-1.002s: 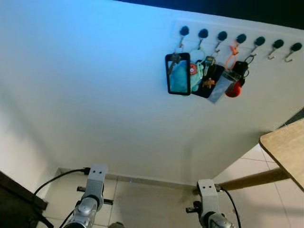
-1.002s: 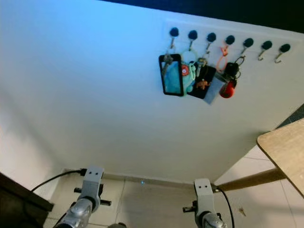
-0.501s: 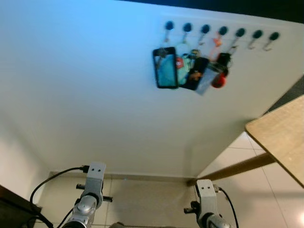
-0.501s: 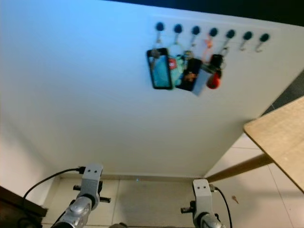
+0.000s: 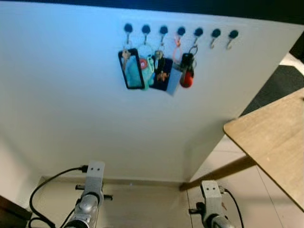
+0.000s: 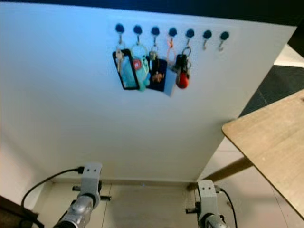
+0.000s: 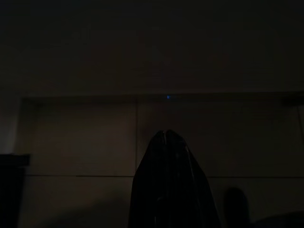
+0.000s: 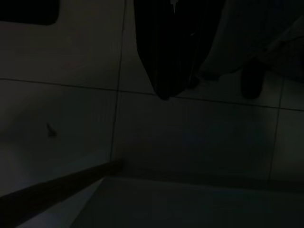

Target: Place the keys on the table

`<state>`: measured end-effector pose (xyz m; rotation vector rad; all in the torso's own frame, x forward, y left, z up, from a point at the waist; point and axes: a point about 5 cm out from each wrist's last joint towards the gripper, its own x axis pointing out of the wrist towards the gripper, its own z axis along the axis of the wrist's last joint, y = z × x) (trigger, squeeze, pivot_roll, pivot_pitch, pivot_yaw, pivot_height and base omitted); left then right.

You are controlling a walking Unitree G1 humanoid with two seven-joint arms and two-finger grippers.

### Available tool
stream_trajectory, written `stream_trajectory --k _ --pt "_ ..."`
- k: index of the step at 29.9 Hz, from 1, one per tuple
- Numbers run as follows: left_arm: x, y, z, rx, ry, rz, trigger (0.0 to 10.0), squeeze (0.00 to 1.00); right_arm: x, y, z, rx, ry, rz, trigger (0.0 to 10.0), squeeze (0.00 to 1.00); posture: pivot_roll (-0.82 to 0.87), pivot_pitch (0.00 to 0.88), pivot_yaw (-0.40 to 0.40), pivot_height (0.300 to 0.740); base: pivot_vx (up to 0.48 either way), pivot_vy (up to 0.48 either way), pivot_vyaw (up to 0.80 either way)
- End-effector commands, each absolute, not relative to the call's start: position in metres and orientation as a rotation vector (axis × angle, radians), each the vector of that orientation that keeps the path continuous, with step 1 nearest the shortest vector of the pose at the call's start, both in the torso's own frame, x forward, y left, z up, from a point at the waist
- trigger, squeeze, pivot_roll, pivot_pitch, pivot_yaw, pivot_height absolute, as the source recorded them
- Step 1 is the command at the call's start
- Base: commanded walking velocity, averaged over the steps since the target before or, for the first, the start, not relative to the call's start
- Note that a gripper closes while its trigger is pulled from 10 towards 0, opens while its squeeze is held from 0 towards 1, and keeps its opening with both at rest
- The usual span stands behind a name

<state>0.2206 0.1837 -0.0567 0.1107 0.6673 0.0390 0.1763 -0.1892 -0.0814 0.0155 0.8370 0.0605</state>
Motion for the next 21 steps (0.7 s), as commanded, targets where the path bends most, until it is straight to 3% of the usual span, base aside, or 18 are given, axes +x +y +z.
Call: stream_trajectory --k 1,12,21 --pt "0.2185 0.1896 -0.0577 0.123 0.681 0.054 10.0 0.0 0.1738 -0.1885 -0.0828 0.026 0.845 0.054 10.0 0.0 0.07 0.03 -0.095 0.74 0.0 0.0 0.0" --pt "0.2189 0.1894 -0.0576 0.149 0.683 0.043 10.0 0.0 0.1739 -0.188 -0.0828 0.025 0.845 0.06 10.0 0.0 0.08 0.025 -0.095 0.74 0.0 0.0 0.0" --pt "0.2188 0.1903 -0.0581 0.139 0.695 0.05 10.0 0.0 0.1734 -0.1883 -0.0828 0.024 0.842 0.058 10.0 0.0 0.07 0.013 -0.088 0.74 0.0 -0.373 0.0"
